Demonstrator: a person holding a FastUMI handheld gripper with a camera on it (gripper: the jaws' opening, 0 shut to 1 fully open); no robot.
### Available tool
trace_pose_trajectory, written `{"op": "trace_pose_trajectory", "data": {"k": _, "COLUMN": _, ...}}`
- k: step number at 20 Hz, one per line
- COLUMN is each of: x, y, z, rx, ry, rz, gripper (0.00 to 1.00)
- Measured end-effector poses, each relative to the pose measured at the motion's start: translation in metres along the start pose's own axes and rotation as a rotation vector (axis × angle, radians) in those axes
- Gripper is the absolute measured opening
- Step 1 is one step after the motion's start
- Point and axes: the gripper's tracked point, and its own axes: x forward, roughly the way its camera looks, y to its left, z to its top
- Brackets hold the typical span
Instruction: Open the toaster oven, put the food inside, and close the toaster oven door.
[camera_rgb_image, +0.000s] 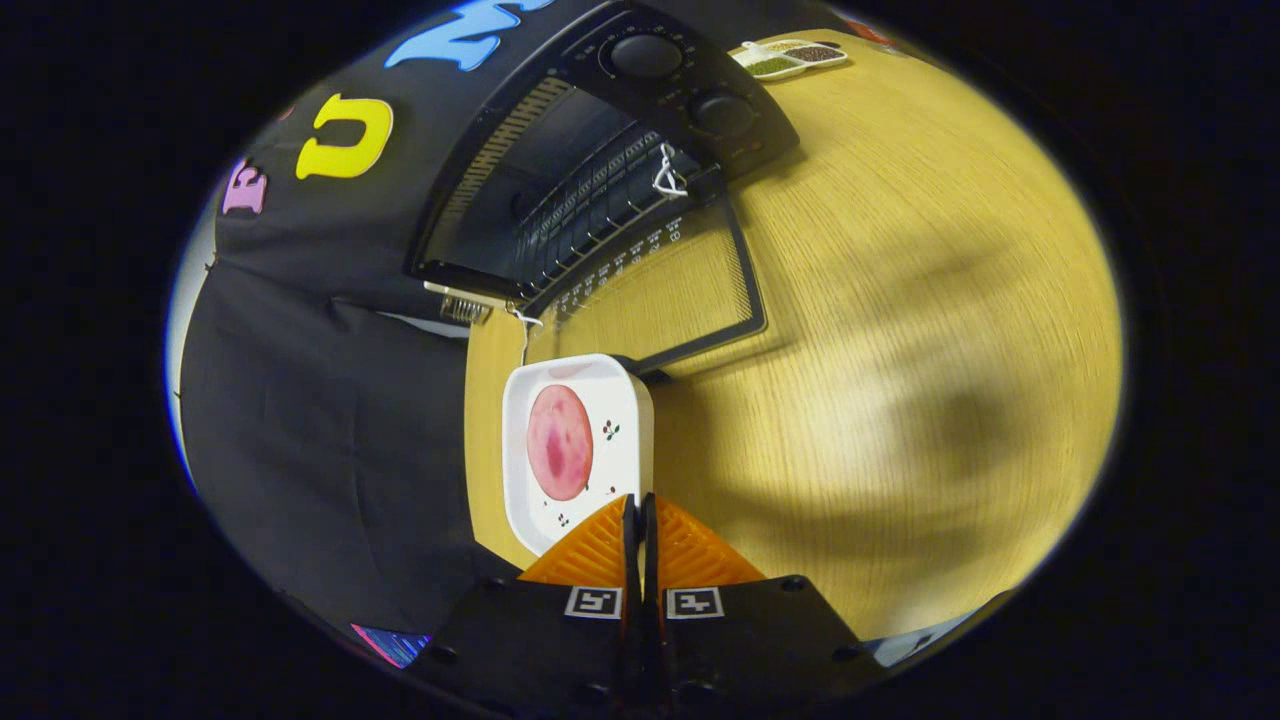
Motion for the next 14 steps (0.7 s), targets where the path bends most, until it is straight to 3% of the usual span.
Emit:
{"op": "trace_pose_trajectory", "data": {"k": 6, "x": 0.012, "y": 0.023, "z": 0.043, "rx": 0.139, "ry": -0.218, "rz": 0.04, "gripper": 0.02}}
{"op": "trace_pose_trajectory", "data": {"k": 14, "x": 0.032, "y": 0.045, "z": 0.071, "rx": 0.334, "ry": -0.376, "rz": 0.08, "gripper": 0.02}}
